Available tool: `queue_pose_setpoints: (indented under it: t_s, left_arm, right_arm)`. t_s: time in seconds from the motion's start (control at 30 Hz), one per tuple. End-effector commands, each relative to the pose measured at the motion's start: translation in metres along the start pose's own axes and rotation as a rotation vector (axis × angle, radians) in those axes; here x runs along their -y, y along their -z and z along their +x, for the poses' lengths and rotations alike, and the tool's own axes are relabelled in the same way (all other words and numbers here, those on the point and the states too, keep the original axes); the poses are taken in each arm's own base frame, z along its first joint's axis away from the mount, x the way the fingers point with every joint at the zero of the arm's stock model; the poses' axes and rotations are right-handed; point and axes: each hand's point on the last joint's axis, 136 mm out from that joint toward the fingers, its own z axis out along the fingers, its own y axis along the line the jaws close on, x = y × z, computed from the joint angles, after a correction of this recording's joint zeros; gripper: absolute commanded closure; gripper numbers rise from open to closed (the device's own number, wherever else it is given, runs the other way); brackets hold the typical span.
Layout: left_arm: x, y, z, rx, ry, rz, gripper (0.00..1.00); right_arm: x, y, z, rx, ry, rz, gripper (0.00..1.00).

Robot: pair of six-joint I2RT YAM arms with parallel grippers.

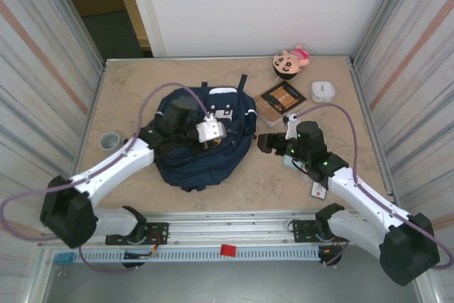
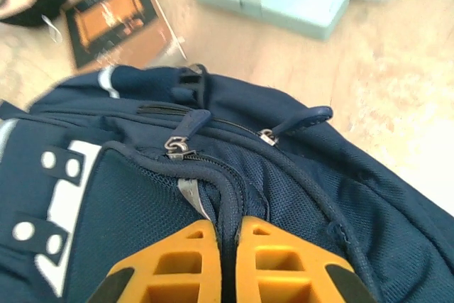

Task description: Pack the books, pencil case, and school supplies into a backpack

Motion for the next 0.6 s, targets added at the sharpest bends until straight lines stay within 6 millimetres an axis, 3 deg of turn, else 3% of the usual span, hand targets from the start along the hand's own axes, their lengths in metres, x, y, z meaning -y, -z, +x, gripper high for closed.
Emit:
queue_pose_setpoints:
  t_s: [0.0,0.07,0.2,0.37,0.57]
  left_arm:
    - [0.002,0.046,-0.043,0.192,-0.010,0.069,1.00]
    - [-0.005,0.061,-0.044,0.226,0.006,0.062,1.00]
    - [-0.018,0.083,-0.049,0.279,0.024,0.038,1.00]
    - [-0.024,0.096,-0.057,0.317,0.019,0.037,1.00]
    - [-0.026,0.099,-0.061,0.335,0.012,0.049,1.00]
  right_arm:
    - [-0.018,-0.005,-0.005,0.048,0.172,-0.108,0.23]
    - [-0.022,-0.007,-0.005,0.070,0.240,-0.133,0.31]
    - [-0.021,-0.022,0.015,0.009,0.330,-0.150,0.41]
    - [-0.029,-0.039,0.037,-0.036,0.444,-0.185,0.44]
    - [-0.033,-0.069,0.039,-0.056,0.493,-0.226,0.46]
